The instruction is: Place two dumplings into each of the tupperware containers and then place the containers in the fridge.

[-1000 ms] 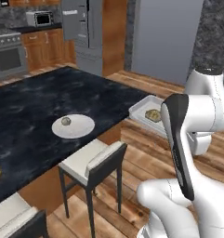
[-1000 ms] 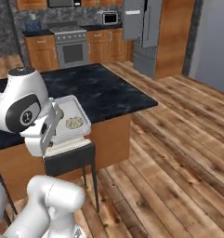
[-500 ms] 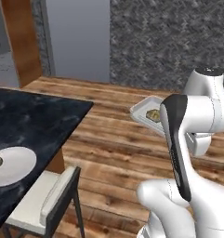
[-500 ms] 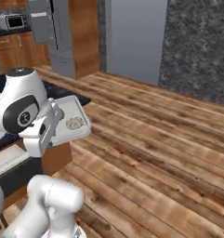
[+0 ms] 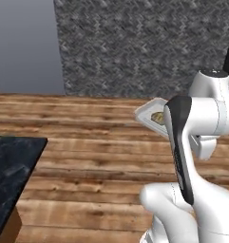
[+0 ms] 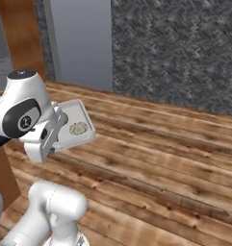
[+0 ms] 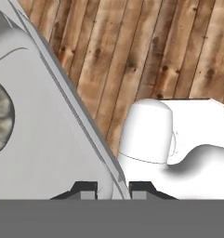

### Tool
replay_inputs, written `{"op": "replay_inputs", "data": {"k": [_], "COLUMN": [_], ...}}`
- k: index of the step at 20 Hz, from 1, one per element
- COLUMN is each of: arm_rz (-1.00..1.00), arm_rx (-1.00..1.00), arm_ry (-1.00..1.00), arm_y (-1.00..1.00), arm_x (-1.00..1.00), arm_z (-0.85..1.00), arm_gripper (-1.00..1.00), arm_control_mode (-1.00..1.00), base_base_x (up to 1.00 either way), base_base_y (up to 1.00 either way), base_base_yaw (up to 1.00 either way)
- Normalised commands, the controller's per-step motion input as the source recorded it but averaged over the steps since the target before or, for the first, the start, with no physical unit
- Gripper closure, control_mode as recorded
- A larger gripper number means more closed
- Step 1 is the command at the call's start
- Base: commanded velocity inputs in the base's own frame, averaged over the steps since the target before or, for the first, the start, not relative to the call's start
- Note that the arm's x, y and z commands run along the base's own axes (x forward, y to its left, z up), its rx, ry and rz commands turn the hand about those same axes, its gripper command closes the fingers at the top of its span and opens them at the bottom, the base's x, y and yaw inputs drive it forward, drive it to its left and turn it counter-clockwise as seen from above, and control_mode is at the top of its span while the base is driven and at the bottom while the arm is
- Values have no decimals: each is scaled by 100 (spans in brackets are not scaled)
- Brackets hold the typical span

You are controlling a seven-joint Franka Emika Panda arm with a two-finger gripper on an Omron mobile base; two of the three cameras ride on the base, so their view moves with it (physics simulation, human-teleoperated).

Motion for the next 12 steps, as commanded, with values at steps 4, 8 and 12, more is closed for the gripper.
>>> {"op": "replay_inputs", "data": {"k": [4, 8, 12], "arm_rz": [0, 0, 0], "arm_rx": [0, 0, 0], "arm_ry": [0, 0, 0], "arm_y": [0, 0, 0], "arm_x": [0, 0, 0], "arm_z": [0, 0, 0], "arm_gripper": [100, 100, 100], "arm_control_mode": [100, 100, 100], "base_base_x": [100, 100, 100], "base_base_y": [-36, -68, -71], "base_base_yaw": [-7, 8, 32]}}
